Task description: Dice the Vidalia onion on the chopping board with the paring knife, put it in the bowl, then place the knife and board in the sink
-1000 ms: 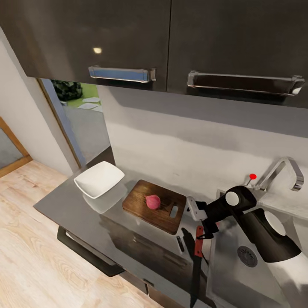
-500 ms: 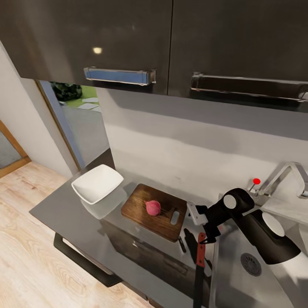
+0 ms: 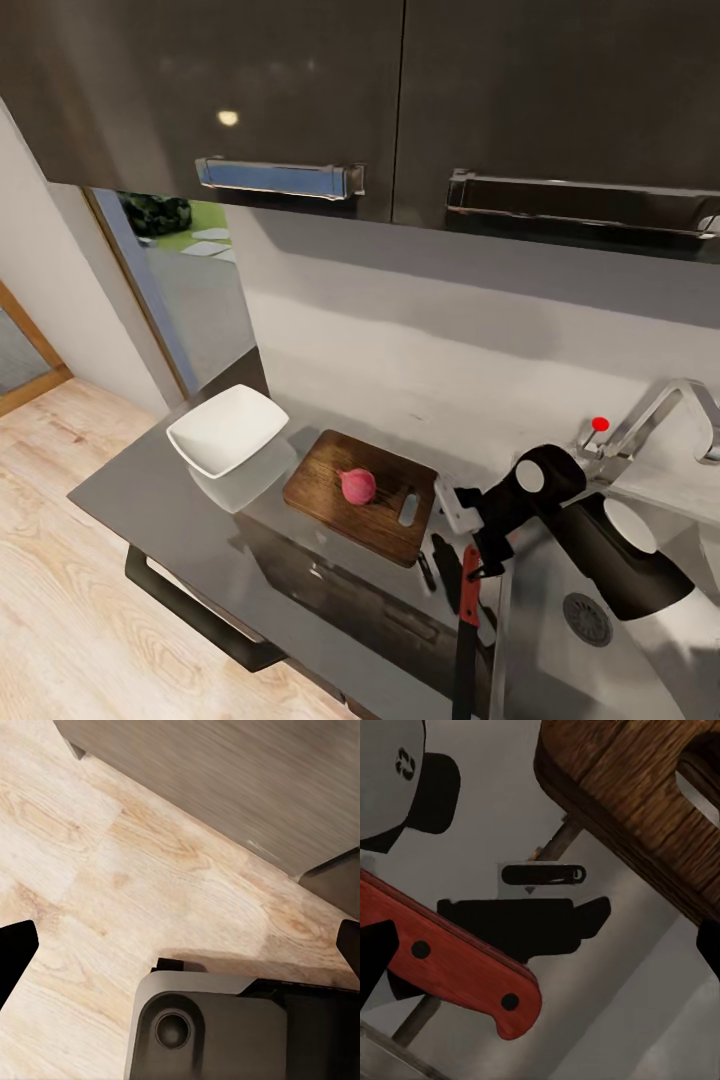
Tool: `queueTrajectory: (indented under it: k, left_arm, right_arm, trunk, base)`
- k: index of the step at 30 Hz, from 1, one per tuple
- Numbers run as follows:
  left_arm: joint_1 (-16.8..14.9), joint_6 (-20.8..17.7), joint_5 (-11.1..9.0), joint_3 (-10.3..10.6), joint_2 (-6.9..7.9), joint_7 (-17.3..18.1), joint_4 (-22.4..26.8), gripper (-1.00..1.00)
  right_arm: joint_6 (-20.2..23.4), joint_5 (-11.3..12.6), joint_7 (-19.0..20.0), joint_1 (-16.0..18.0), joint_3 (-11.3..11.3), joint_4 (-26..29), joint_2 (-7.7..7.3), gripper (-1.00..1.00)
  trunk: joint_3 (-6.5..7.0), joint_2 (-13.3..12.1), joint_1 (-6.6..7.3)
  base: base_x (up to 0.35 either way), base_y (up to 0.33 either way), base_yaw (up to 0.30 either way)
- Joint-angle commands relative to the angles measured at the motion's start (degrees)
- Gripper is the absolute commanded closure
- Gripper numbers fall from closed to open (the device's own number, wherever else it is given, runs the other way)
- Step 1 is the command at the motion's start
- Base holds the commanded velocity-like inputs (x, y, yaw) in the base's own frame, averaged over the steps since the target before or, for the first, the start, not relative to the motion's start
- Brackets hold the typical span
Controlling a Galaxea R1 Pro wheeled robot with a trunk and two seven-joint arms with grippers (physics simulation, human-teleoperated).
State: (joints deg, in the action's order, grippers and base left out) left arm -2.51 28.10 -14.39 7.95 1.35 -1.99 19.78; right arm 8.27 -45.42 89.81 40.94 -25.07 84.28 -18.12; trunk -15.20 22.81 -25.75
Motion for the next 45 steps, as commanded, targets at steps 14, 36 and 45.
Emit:
queueTrajectory:
  k: [14, 36, 45]
  left_arm:
    - [-0.04, 0.20, -0.46, 0.50, 0.06, -0.21, -0.01, -1.00]
    - [-0.04, 0.20, -0.46, 0.57, 0.06, -0.21, -0.01, -1.00]
    - [-0.04, 0.20, -0.46, 0.61, 0.06, -0.21, -0.01, -1.00]
  right_arm:
    - [0.64, -0.19, 0.19, 0.07, -4.21, -1.51, 0.00, -1.00]
    - [0.52, -0.19, 0.11, 0.05, -4.90, -4.28, -0.02, -1.00]
    - [0.52, -0.19, 0.11, 0.05, -4.90, -4.45, 0.01, -1.00]
  trunk:
    - [-0.10, 0.11, -0.03]
    - [-0.10, 0.11, -0.03]
    - [-0.10, 0.11, -0.03]
  base:
    - [0.000, 0.000, 0.000]
    - [-0.043, 0.000, 0.000]
    - [-0.006, 0.000, 0.000]
